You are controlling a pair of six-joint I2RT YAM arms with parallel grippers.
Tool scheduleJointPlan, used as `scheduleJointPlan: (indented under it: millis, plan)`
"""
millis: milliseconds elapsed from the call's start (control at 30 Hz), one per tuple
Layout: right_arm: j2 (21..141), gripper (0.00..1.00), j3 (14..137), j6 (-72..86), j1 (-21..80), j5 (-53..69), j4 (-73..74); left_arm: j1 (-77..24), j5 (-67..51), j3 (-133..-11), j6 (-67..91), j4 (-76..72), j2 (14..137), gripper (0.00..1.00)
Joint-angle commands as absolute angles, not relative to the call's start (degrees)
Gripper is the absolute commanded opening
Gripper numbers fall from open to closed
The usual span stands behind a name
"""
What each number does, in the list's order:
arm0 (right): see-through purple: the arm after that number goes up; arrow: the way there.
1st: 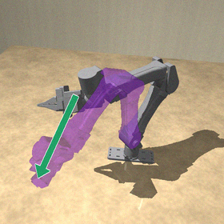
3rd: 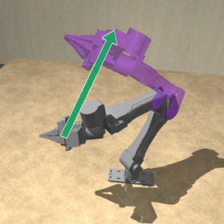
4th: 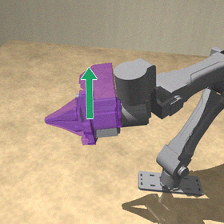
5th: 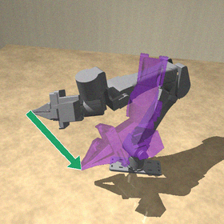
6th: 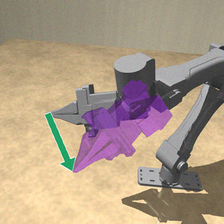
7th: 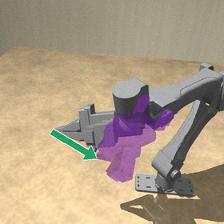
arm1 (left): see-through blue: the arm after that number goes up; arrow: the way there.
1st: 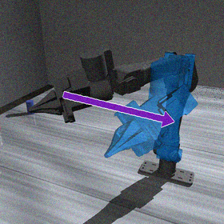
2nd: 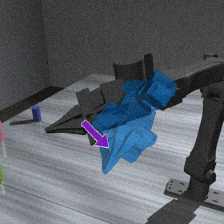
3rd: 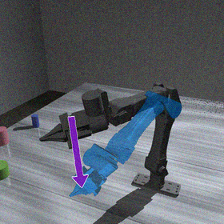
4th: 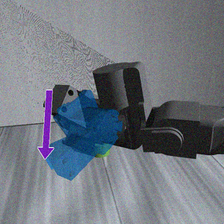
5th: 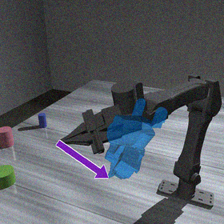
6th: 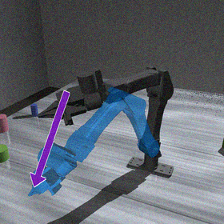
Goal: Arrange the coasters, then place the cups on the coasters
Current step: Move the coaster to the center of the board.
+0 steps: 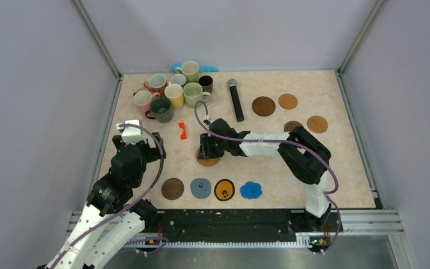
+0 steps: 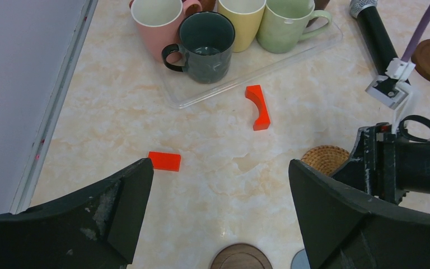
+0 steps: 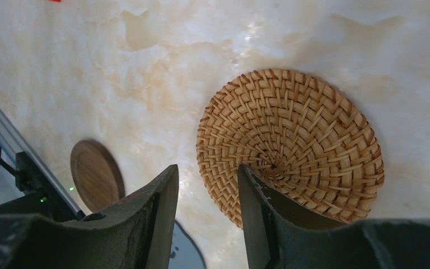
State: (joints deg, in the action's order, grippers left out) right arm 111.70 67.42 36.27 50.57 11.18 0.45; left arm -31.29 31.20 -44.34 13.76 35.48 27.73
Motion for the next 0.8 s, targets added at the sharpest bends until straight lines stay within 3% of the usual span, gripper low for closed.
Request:
scheduleJointPlan:
  millis: [0,767]
  plan:
    - [116.70,0.44,69.15,37.63,54.15,12.56,4.89,-31.39,32.47,-44.04,13.36,32.26,27.06,0.96]
    - [123.83,0.42,78.08,38.41,59.59,13.97,5.95,-31.44,32.86,-44.08,13.45,32.34,26.60,0.96]
